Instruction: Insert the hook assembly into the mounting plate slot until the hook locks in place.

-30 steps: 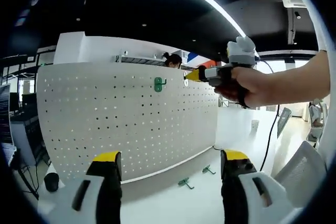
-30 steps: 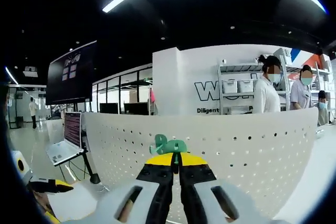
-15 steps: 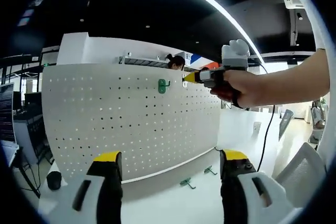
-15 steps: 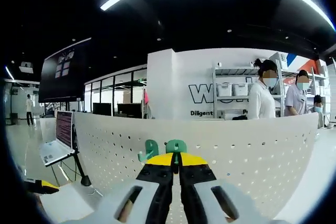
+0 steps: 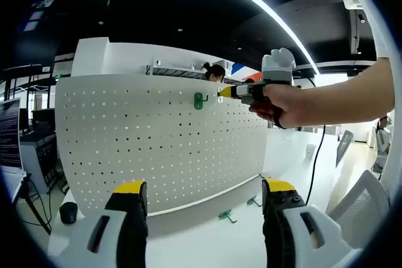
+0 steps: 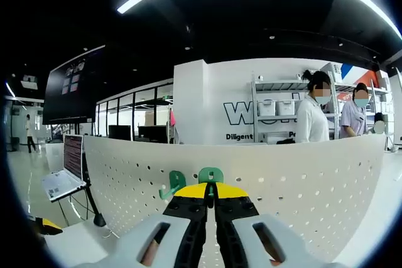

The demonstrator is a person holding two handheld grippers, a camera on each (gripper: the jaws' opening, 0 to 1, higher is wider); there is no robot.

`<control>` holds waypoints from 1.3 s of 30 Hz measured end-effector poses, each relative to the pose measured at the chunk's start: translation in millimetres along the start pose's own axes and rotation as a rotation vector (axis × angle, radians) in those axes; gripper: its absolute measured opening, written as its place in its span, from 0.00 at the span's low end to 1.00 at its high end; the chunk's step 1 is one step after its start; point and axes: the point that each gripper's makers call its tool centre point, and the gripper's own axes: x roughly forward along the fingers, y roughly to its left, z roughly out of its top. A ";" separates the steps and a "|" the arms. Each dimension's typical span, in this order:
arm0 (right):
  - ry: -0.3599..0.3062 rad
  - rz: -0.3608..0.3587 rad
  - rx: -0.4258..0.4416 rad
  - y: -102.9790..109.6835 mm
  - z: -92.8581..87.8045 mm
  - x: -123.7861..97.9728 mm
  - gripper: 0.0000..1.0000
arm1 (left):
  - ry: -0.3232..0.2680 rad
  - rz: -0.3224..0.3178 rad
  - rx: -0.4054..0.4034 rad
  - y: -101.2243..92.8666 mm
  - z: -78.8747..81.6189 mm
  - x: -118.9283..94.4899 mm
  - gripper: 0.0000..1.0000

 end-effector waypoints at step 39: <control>0.044 -0.067 -0.018 -5.8 -14.6 16.9 0.01 | 0.055 0.000 -0.041 5.3 -21.1 -4.2 0.70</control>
